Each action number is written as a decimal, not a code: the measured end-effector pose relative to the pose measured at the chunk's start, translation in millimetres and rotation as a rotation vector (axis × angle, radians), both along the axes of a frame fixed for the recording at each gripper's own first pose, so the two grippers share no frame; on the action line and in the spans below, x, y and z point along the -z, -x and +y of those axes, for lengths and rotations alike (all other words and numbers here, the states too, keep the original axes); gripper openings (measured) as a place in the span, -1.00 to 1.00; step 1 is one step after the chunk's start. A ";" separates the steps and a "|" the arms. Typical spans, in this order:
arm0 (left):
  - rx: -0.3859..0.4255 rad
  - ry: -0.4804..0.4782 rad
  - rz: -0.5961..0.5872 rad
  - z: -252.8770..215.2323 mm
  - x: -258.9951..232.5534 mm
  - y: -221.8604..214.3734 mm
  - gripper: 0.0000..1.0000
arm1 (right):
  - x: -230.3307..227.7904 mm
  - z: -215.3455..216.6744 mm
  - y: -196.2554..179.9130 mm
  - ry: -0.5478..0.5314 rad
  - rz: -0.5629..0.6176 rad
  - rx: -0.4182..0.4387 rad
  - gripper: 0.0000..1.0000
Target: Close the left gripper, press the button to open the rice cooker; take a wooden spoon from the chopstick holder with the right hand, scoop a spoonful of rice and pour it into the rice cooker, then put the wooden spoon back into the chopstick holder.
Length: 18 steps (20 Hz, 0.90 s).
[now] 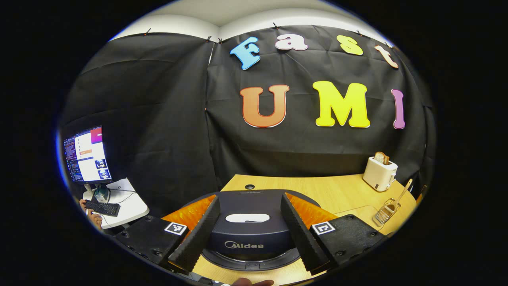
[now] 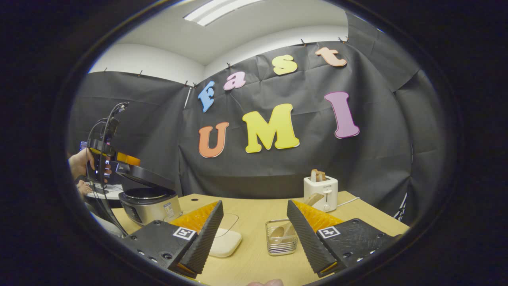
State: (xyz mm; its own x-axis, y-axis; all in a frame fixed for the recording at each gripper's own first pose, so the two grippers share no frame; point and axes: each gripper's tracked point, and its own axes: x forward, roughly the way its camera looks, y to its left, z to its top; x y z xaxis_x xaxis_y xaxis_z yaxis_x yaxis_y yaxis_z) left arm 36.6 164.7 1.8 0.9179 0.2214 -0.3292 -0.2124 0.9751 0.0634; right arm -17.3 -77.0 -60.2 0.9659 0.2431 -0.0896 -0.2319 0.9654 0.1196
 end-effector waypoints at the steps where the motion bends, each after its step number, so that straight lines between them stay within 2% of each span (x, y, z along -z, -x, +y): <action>1: 0.002 0.005 0.011 -1.1 8.3 4.5 0.96 | 1.1 -2.5 1.2 0.006 0.002 0.005 0.91; 2: 0.002 0.010 0.020 -2.3 15.2 9.3 0.96 | 2.4 -5.5 2.4 0.011 0.004 0.012 0.91; 3: 0.004 0.008 0.017 -3.0 19.8 11.9 0.97 | 3.1 -8.7 2.5 0.014 0.007 0.020 1.00; 4: 0.006 0.003 0.008 -4.5 23.1 14.0 0.97 | 4.2 -11.9 3.3 0.016 0.013 0.028 0.82; 5: 0.008 0.001 -0.002 -4.4 27.0 15.7 0.96 | 4.1 -14.3 5.9 0.018 0.017 0.034 0.82; 6: 0.007 0.002 -0.009 -4.6 31.9 17.8 0.96 | 2.0 -16.4 7.9 0.021 0.012 0.042 0.91; 7: 0.007 0.001 -0.013 -5.3 36.9 20.1 0.96 | -0.5 -19.5 10.1 0.027 0.000 0.054 0.82; 8: 0.007 -0.005 -0.016 -5.6 40.8 21.6 0.97 | -3.1 -23.1 11.3 0.036 -0.016 0.068 0.91; 9: 0.006 -0.010 -0.021 -6.2 44.7 23.4 0.97 | -4.4 -26.0 10.7 0.048 -0.023 0.083 0.91; 10: 0.004 -0.014 -0.025 -6.9 48.2 24.5 0.96 | -3.7 -26.0 12.1 0.053 -0.025 0.087 0.91; 11: 0.004 -0.014 -0.028 -6.5 51.1 27.2 0.96 | -3.5 -24.2 13.4 0.052 -0.023 0.085 0.82; 12: 0.004 -0.011 -0.032 -7.1 54.0 28.2 0.97 | -3.4 -21.7 13.5 0.045 -0.019 0.083 0.92; 14: -0.002 -0.003 -0.030 -8.2 61.5 31.5 0.96 | -0.2 -18.0 15.5 0.030 -0.008 0.082 0.91; 16: -0.001 -0.025 -0.074 -7.8 58.6 28.4 0.98 | 5.8 -12.6 16.7 0.031 0.003 0.081 0.91; 17: -0.003 -0.032 -0.093 -7.8 59.5 30.7 0.96 | 8.6 -9.4 17.7 0.031 0.009 0.079 0.82; 18: 0.004 -0.050 -0.117 -7.5 56.6 28.8 0.98 | 11.8 -5.6 18.3 0.030 0.015 0.076 0.82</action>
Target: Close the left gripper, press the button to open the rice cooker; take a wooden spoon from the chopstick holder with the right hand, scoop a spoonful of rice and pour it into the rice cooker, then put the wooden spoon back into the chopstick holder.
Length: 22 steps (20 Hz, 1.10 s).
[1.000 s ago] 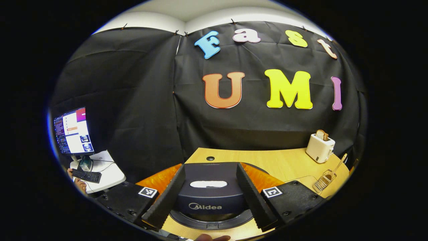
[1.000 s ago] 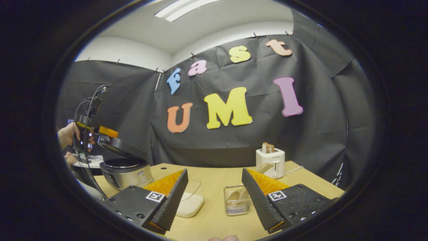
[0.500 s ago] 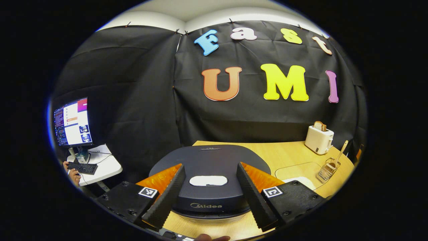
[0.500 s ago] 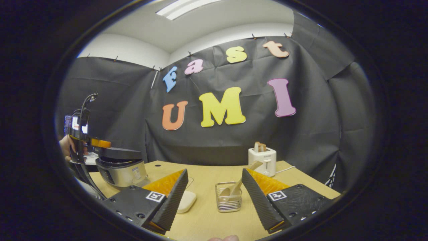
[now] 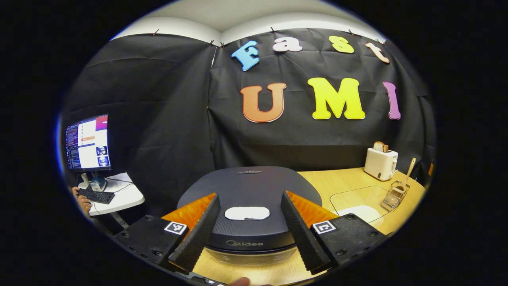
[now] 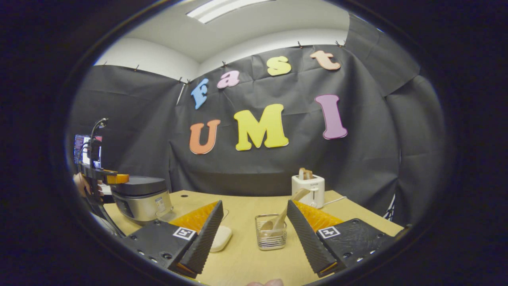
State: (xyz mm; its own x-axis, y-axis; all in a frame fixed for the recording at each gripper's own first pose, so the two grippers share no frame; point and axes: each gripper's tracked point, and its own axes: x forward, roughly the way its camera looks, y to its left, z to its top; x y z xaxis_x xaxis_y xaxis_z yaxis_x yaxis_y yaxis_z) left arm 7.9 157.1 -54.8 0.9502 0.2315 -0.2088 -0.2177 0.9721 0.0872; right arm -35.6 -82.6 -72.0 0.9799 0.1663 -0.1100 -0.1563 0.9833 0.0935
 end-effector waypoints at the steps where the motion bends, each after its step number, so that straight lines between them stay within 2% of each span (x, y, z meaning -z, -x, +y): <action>1: 0.006 0.008 0.042 -0.4 11.0 1.3 0.80 | 1.8 4.1 0.6 -0.002 0.006 -0.006 0.82; 2: 0.014 0.006 0.033 -1.6 11.5 5.6 0.82 | 5.2 7.9 0.8 -0.003 0.013 -0.012 0.91; 3: 0.031 -0.008 0.034 -2.1 8.8 1.5 0.95 | 7.0 12.0 1.5 -0.005 0.017 -0.017 0.92; 5: 0.035 0.009 0.034 -1.8 10.9 2.4 0.90 | 10.7 21.2 2.3 -0.007 0.026 -0.035 0.91; 6: 0.033 -0.005 0.021 -1.7 9.7 3.1 0.89 | 11.6 24.2 -0.1 -0.003 0.030 -0.040 0.83; 7: 0.024 -0.006 -0.004 -0.1 7.0 2.7 0.89 | 11.2 26.2 -1.6 0.001 0.030 -0.040 0.92; 9: -0.008 -0.002 -0.019 0.5 6.0 3.2 0.85 | 7.4 26.6 -5.1 0.009 0.022 -0.026 0.92; 10: -0.038 -0.013 -0.011 3.6 4.3 5.9 0.73 | 5.7 27.5 -6.4 0.011 0.017 -0.020 0.91; 11: -0.061 -0.021 -0.008 6.2 2.7 6.9 0.79 | 4.3 29.7 -8.1 0.010 0.016 -0.017 0.92; 12: -0.069 -0.016 -0.019 3.8 -2.8 7.6 0.99 | 5.2 30.9 -8.9 0.006 0.020 -0.019 0.82; 13: -0.070 -0.007 -0.050 -2.5 -12.9 4.5 1.00 | 4.2 32.2 -10.2 -0.001 0.019 -0.019 0.92; 14: -0.072 0.006 -0.085 -8.0 -25.9 3.5 1.00 | 0.7 34.1 -10.3 -0.006 0.014 -0.019 0.92; 15: -0.063 0.022 -0.114 -16.8 -37.7 2.4 1.00 | -1.6 34.3 -12.4 -0.002 0.010 -0.015 0.92; 16: -0.049 0.030 -0.131 -27.1 -47.4 2.0 0.90 | -5.0 33.5 -13.9 0.006 0.001 -0.008 0.91; 17: -0.038 0.025 -0.151 -36.4 -56.8 2.7 1.00 | -11.0 33.6 -15.3 0.013 -0.011 -0.004 0.91; 19: -0.002 -0.009 -0.182 -56.9 -71.5 5.1 1.00 | -26.6 35.7 -17.6 0.015 -0.045 0.005 0.82; 20: 0.020 -0.036 -0.174 -68.0 -72.6 6.4 0.99 | -33.0 34.4 -19.0 0.017 -0.061 0.014 0.91; 21: 0.031 -0.064 -0.168 -75.0 -72.0 8.5 1.00 | -41.4 33.8 -20.6 0.020 -0.082 0.023 0.82; 22: 0.034 -0.086 -0.177 -80.8 -73.2 12.1 1.00 | -49.6 33.1 -21.5 0.026 -0.106 0.034 0.91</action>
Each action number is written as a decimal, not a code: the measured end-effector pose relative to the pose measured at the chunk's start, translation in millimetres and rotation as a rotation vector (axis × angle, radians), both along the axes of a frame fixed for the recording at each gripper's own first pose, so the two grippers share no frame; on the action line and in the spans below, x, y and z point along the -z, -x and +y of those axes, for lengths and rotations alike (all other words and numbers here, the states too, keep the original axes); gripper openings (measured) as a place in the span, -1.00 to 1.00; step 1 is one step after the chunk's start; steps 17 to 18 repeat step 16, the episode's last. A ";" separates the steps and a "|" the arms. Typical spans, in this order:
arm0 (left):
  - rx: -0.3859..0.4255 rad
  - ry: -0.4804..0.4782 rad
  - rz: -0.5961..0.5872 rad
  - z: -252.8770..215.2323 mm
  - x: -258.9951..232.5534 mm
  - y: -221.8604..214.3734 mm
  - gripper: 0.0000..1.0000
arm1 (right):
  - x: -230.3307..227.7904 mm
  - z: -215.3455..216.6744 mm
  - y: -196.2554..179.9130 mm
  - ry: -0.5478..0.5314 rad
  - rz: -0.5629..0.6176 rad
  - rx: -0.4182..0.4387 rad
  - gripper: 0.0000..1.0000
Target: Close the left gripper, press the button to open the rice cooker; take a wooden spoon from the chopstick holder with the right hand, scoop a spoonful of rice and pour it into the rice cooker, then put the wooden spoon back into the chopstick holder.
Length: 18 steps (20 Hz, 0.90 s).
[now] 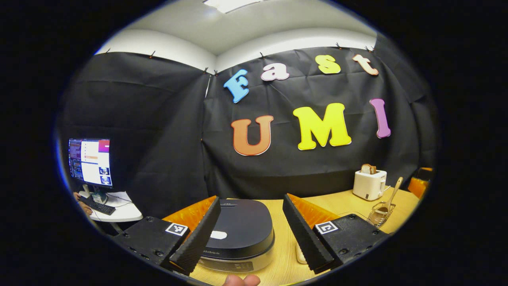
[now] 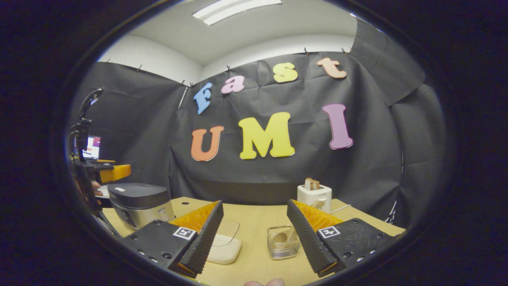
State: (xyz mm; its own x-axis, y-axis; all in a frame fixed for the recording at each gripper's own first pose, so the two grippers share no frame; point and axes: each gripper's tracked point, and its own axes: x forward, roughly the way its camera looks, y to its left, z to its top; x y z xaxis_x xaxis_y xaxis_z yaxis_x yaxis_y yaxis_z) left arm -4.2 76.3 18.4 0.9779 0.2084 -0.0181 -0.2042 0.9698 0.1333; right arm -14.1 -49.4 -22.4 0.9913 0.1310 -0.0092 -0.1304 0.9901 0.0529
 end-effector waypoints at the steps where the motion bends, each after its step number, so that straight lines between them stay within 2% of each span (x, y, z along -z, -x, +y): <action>1: 0.009 -0.007 -0.013 -9.2 -0.8 0.4 0.99 | -7.8 -0.6 0.0 0.010 -0.026 0.013 0.82; 3: 0.053 0.015 -0.012 -32.1 6.5 0.5 0.98 | -19.5 -1.8 2.4 0.035 -0.068 0.039 0.82; 4: 0.066 0.036 -0.027 -39.9 5.6 1.6 0.98 | -23.8 -0.1 3.0 0.039 -0.083 0.046 0.90; 7: 0.114 0.070 -0.041 -57.9 3.0 4.9 0.99 | -24.8 8.8 2.2 0.041 -0.079 0.043 0.90; 11: 0.127 0.045 -0.073 -59.6 0.4 14.0 0.99 | -29.6 20.6 1.9 0.053 -0.075 0.059 0.90; 15: 0.184 0.105 -0.084 -75.6 0.7 10.8 0.99 | -35.0 37.5 3.8 0.033 -0.069 0.049 0.90; 18: 0.176 0.107 -0.076 -72.4 2.4 11.8 0.99 | -35.3 37.4 3.3 0.030 -0.075 0.060 0.84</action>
